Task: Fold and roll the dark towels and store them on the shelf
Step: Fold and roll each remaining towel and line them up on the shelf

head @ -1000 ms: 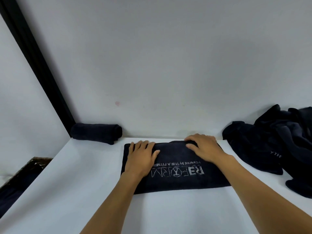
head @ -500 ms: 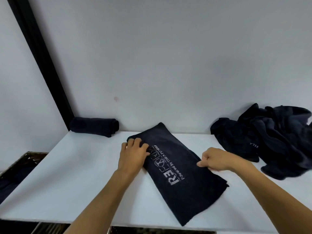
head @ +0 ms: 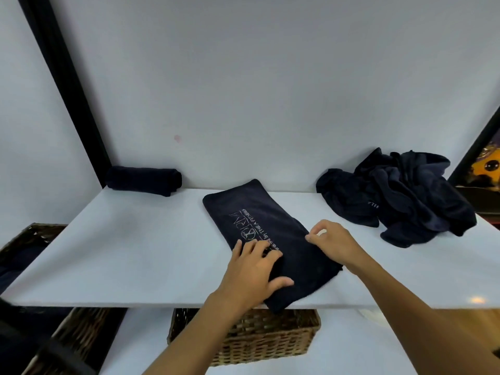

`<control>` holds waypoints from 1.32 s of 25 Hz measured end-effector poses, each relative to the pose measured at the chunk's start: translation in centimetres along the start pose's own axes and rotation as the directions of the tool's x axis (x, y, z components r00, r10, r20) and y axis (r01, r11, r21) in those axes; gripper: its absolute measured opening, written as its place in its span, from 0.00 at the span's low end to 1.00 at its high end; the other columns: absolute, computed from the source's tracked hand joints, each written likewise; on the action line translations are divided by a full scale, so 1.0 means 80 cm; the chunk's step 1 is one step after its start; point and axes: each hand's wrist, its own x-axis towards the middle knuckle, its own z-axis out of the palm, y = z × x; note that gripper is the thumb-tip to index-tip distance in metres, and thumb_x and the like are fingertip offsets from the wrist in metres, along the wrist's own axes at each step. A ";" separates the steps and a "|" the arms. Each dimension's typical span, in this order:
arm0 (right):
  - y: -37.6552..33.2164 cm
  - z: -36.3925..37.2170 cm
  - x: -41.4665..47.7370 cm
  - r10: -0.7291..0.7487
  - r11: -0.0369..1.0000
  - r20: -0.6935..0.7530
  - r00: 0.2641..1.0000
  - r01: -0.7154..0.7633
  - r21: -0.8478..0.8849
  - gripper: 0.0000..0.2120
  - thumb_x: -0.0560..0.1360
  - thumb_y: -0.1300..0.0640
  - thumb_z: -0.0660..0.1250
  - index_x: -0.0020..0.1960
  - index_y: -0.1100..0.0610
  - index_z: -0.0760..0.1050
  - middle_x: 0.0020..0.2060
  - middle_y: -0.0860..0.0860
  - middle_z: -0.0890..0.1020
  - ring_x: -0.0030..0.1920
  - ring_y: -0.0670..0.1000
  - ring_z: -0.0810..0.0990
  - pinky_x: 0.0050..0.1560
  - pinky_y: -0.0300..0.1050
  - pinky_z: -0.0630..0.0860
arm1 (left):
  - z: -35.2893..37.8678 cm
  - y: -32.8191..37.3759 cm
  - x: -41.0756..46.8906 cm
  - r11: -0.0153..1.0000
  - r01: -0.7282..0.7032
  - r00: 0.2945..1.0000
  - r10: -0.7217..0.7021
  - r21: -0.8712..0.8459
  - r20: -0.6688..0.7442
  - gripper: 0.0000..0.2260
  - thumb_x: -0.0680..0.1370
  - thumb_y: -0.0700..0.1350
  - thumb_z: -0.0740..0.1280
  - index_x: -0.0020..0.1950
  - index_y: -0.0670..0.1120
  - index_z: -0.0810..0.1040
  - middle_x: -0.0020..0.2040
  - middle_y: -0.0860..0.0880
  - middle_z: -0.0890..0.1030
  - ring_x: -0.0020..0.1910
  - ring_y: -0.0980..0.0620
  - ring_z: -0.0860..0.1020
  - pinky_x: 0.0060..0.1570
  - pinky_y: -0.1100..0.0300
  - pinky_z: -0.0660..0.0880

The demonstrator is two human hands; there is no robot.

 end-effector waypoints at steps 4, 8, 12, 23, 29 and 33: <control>0.000 -0.009 -0.013 0.010 1.000 0.184 0.983 -0.010 -0.002 0.17 0.70 0.47 0.73 0.44 0.61 0.76 0.37 0.52 0.79 0.38 0.51 0.78 0.39 0.45 0.71 | 0.012 0.026 -0.024 0.990 -0.130 0.975 0.138 0.056 -0.177 0.30 0.71 0.71 0.56 0.60 0.52 0.77 0.60 0.51 0.77 0.61 0.48 0.74 0.65 0.45 0.69; 0.004 -0.024 -0.022 0.035 0.999 0.167 0.985 -0.035 -0.001 0.10 0.76 0.54 0.68 0.46 0.61 0.74 0.35 0.55 0.77 0.31 0.51 0.74 0.34 0.42 0.71 | 0.021 0.029 -0.044 0.980 -0.177 0.968 0.190 0.092 -0.165 0.20 0.70 0.60 0.69 0.58 0.54 0.78 0.58 0.52 0.79 0.59 0.50 0.77 0.63 0.46 0.73; 0.018 -0.021 -0.026 0.055 0.999 0.161 0.985 -0.053 -0.013 0.07 0.78 0.55 0.67 0.48 0.58 0.74 0.36 0.54 0.79 0.27 0.49 0.77 0.31 0.40 0.73 | 0.003 0.011 -0.050 0.988 -0.151 0.970 0.152 0.016 -0.191 0.15 0.74 0.55 0.61 0.54 0.52 0.82 0.55 0.54 0.82 0.55 0.53 0.79 0.59 0.55 0.76; 0.016 -0.048 -0.034 -0.322 0.873 0.206 0.924 0.206 0.442 0.08 0.77 0.57 0.67 0.54 0.48 0.76 0.31 0.50 0.75 0.34 0.45 0.74 0.39 0.41 0.71 | -0.002 0.066 -0.040 0.992 0.039 0.976 -0.012 0.122 -0.216 0.20 0.76 0.62 0.60 0.58 0.51 0.79 0.51 0.54 0.77 0.51 0.53 0.74 0.50 0.60 0.73; 0.059 -0.045 -0.020 -0.216 0.976 0.187 0.958 0.203 0.084 0.10 0.76 0.59 0.65 0.55 0.49 0.72 0.31 0.51 0.73 0.34 0.49 0.74 0.39 0.41 0.73 | 0.012 0.066 -0.050 0.991 0.015 0.937 0.033 0.134 -0.348 0.06 0.69 0.47 0.70 0.46 0.50 0.81 0.41 0.54 0.79 0.38 0.55 0.77 0.36 0.64 0.78; 0.065 -0.039 -0.015 -0.186 0.953 0.115 0.976 0.208 -0.221 0.11 0.77 0.54 0.65 0.58 0.48 0.71 0.41 0.48 0.77 0.42 0.49 0.78 0.45 0.44 0.77 | 0.017 0.061 -0.063 0.988 -0.077 0.933 0.119 0.133 -0.339 0.09 0.74 0.53 0.68 0.49 0.50 0.81 0.46 0.55 0.80 0.43 0.56 0.78 0.40 0.65 0.77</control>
